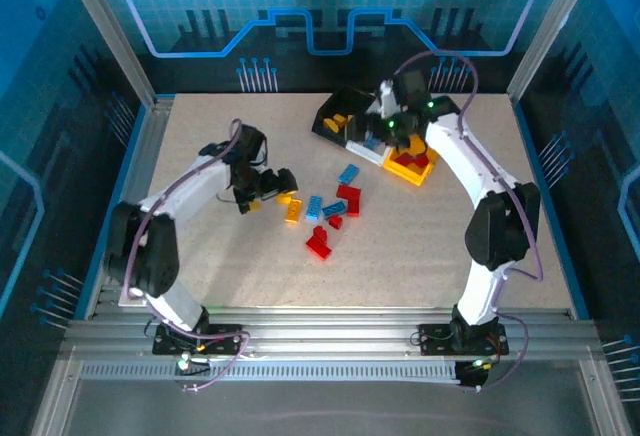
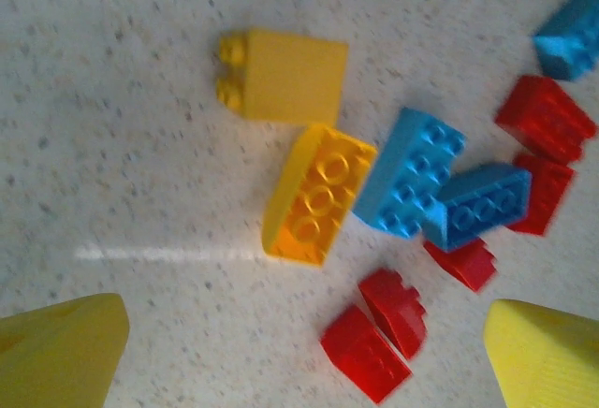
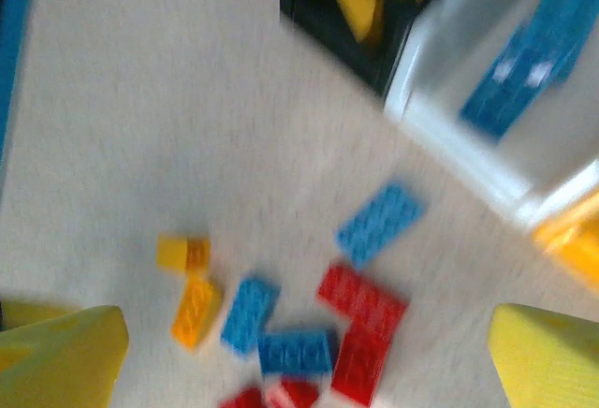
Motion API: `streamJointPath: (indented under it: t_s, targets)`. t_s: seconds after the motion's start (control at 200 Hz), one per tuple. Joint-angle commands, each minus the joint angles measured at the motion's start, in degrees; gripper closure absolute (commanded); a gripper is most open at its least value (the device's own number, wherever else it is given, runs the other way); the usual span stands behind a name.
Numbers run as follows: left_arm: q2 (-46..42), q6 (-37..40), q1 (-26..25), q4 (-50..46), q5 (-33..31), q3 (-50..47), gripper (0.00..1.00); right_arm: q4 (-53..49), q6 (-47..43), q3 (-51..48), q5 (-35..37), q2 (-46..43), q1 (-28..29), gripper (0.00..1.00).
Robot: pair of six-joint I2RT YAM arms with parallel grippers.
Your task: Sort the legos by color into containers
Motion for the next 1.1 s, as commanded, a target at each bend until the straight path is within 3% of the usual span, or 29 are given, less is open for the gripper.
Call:
streamJointPath:
  t_s: [0.0,0.165,0.355,1.091]
  targets:
    - [6.3,3.6,-0.1,-4.8,-4.4,6.7,0.04,1.0,-0.2,-7.3,-3.2,-7.3,3.5,0.0]
    - [14.7,6.4,-0.5,-8.5,-6.3,16.5,0.11,2.9,1.8,-16.4,-2.5,-12.5,5.6,0.01]
    - [19.7,7.3,-1.1,-10.2,-7.5,20.9,0.17,2.0,2.0,-19.0,-2.9,-13.9,7.3,0.03]
    - [23.4,6.4,-2.7,-9.3,-8.6,17.5,0.32,2.5,3.9,-21.5,-3.9,-14.3,8.5,0.08]
